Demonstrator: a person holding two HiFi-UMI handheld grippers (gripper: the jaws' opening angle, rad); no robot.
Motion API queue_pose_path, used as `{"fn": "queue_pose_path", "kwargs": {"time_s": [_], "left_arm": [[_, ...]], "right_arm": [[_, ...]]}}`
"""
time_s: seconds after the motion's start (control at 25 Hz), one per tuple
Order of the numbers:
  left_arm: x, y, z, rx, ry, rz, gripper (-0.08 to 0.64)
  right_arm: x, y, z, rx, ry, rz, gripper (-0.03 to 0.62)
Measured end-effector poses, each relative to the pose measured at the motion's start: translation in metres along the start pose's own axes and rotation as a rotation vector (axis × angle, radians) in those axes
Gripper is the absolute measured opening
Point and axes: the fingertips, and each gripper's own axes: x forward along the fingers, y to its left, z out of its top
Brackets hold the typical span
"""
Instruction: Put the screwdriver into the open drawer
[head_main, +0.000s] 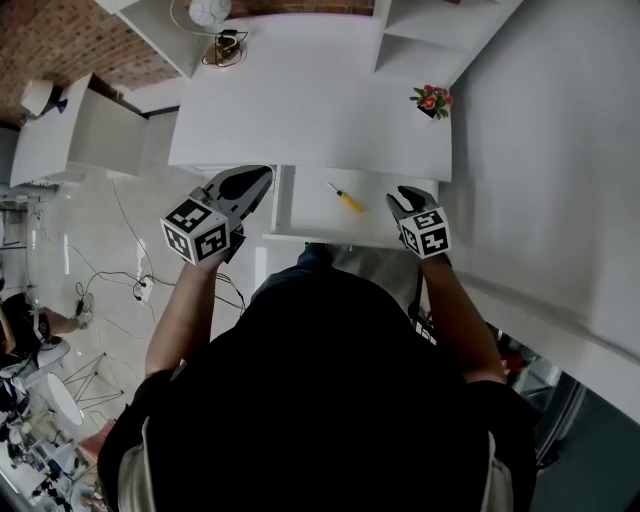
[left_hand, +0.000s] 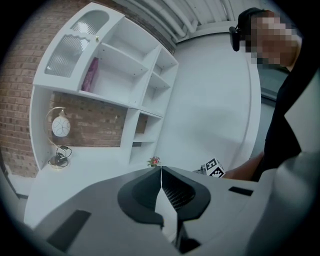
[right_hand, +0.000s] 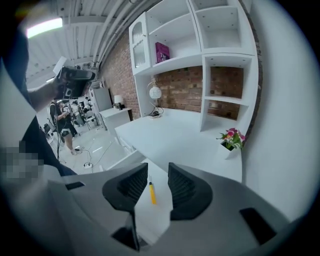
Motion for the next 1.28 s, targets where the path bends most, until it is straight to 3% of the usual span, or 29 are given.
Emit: {"fn": "queue_pose_path", "kwargs": {"time_s": [0.64,1.28], "left_arm": [[0.009,-0.051,0.02,0.054,-0.022,-0.07,0.023],[0.013,-0.086,0.026,0.069,-0.037,-0.12,0.023]], "right_arm": [[-0.106,-0.042,0.029,0.168,-0.159,-0.139,0.123],[-0.187,-0.038,0.051,0.179,-0.27,-0.192,0.089]]}}
